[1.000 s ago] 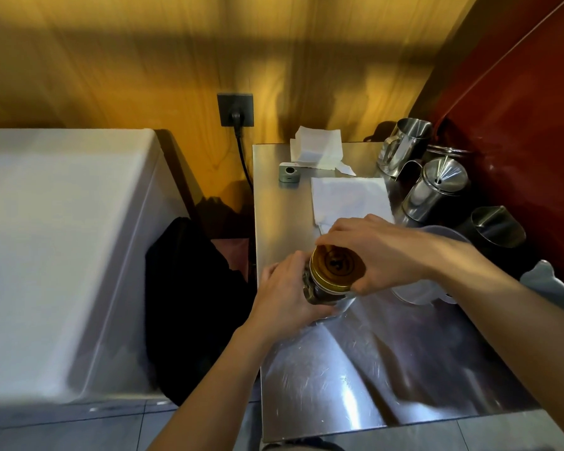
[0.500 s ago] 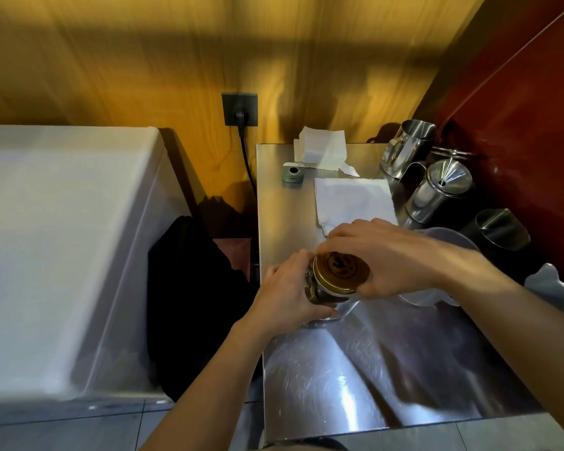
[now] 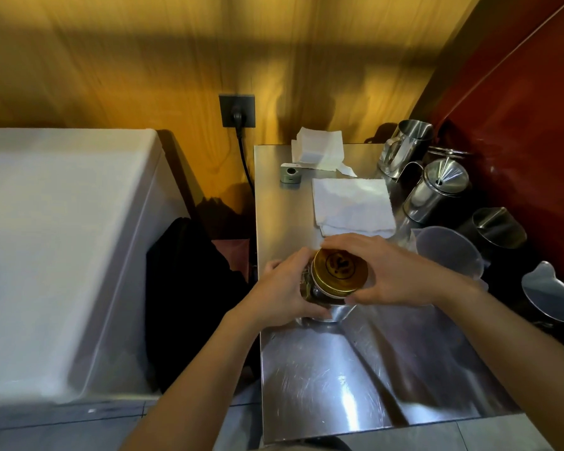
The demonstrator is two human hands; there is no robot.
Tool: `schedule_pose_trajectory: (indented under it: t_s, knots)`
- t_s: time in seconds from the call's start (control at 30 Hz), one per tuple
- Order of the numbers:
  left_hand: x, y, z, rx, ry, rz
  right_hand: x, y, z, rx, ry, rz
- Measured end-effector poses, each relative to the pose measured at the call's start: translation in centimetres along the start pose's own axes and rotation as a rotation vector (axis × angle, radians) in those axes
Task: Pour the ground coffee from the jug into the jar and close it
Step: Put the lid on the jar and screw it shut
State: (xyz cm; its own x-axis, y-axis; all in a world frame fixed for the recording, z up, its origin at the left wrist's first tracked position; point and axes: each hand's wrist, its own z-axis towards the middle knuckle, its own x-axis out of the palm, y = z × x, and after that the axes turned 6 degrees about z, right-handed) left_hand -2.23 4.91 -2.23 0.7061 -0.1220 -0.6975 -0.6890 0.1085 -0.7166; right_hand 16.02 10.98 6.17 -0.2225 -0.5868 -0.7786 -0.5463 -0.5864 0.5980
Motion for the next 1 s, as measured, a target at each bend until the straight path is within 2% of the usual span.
schedule_pose_trajectory:
  t_s: [0.1, 0.2, 0.27, 0.3, 0.37, 0.47, 0.53, 0.57, 0.63, 0.73, 0.8, 0.9, 1.0]
  knots:
    - [0.4, -0.9, -0.3, -0.023, -0.104, 0.07, 1.3, -0.2, -0.1, 0.05, -0.232, 0.091]
    - [3.1, -2.3, -1.4, -0.137, -0.354, 0.164, 4.7, 0.4, 0.0, 0.142, -0.639, 0.033]
    - [4.2, -2.8, -1.8, -0.184, -0.43, 0.153, 6.2, 0.7, 0.2, 0.188, -0.737, -0.034]
    - [4.2, -2.7, -1.8, -0.177, -0.432, 0.124, 6.3, 0.5, 0.1, 0.196, -0.704, -0.007]
    - [3.3, -2.0, -1.6, -0.126, -0.367, 0.069, 5.5, -0.3, -0.5, 0.175, -0.529, 0.168]
    - [1.0, -0.6, -0.8, -0.046, -0.116, -0.018, 3.9, -1.1, -1.1, 0.024, -0.269, 0.192]
    - [-0.4, 0.0, 0.2, 0.007, 0.088, -0.066, 3.3, -1.1, -0.9, -0.042, -0.226, 0.197]
    - [-0.9, 0.1, 0.5, 0.035, 0.139, -0.063, 3.1, -1.2, -0.8, -0.05, -0.236, 0.229]
    - [-1.0, -0.2, 0.7, 0.054, 0.109, -0.04, 3.4, -1.2, -0.7, -0.033, -0.315, 0.247]
    - [1.9, -1.7, -0.6, -0.027, -0.134, -0.027, 5.0, -0.6, -0.6, 0.016, -0.505, 0.131]
    - [3.9, -2.6, -1.5, -0.08, -0.248, -0.045, 5.5, -0.4, -0.4, -0.015, -0.55, 0.108]
    - [2.9, -1.7, -1.4, -0.092, -0.18, -0.138, 4.1, -0.9, -0.6, -0.019, -0.355, 0.309]
    - [0.2, -0.1, -0.3, -0.046, 0.069, -0.209, 2.6, -1.8, -1.2, 0.038, -0.215, 0.437]
